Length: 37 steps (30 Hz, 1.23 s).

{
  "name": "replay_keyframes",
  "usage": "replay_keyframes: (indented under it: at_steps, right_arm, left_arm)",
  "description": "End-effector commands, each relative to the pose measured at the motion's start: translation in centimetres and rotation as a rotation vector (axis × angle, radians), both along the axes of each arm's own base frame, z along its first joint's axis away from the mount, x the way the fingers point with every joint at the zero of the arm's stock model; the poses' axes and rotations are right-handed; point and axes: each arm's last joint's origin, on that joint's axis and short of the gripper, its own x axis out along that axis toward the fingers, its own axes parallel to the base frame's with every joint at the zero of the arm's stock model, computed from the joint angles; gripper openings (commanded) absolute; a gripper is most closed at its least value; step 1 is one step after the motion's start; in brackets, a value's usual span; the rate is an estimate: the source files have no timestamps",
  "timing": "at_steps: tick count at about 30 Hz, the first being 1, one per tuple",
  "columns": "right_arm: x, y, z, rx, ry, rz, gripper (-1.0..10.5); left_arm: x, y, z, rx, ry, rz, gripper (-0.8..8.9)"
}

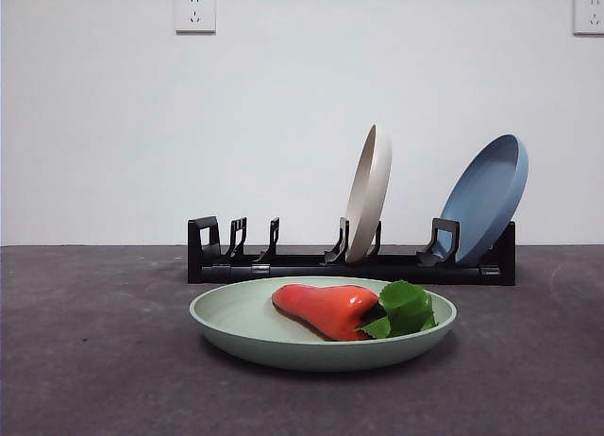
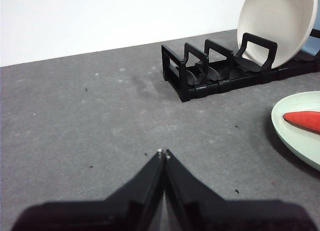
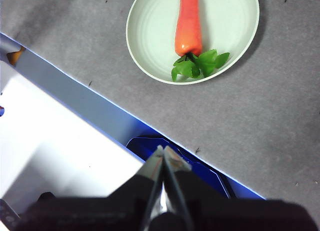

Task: Take the green plate from the plate rack,put the plate on the table,take the carrot from the table,put the carrot in the plate

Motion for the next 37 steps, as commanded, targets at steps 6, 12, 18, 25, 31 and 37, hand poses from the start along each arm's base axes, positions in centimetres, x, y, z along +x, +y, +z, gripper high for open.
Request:
replay_keyframes:
  at_steps: [6,12,18,25,31,37]
  right_arm:
    - [0.0,0.0,-0.1,0.000,0.002,-0.004,0.0]
    - [0.0,0.0,-0.1,0.000,0.002,-0.004,0.0]
    - [0.9,-1.5,1.0,-0.006,-0.271,-0.095,0.0]
    - [1.5,-4.8,-1.1,0.159,-0.488,-0.244,0.0]
    - [1.3,-6.2,-7.3,0.205,-0.726,-0.384,0.0]
    - [1.0,-6.7,-11.9,0.189,-0.832,-0.482,0.0]
  left_arm:
    - [0.0,0.0,-0.4,-0.009,0.018,0.006,-0.02]
    - [0.0,0.0,-0.4,-0.009,0.018,0.006,-0.02]
    - [0.0,0.0,-0.4,-0.009,0.018,0.006,-0.02]
    - [0.0,0.0,-0.4,-0.009,0.018,0.006,-0.02]
    - [0.0,0.0,-0.4,-0.009,0.018,0.006,-0.02]
    - [0.0,0.0,-0.4,-0.009,0.018,0.006,-0.02]
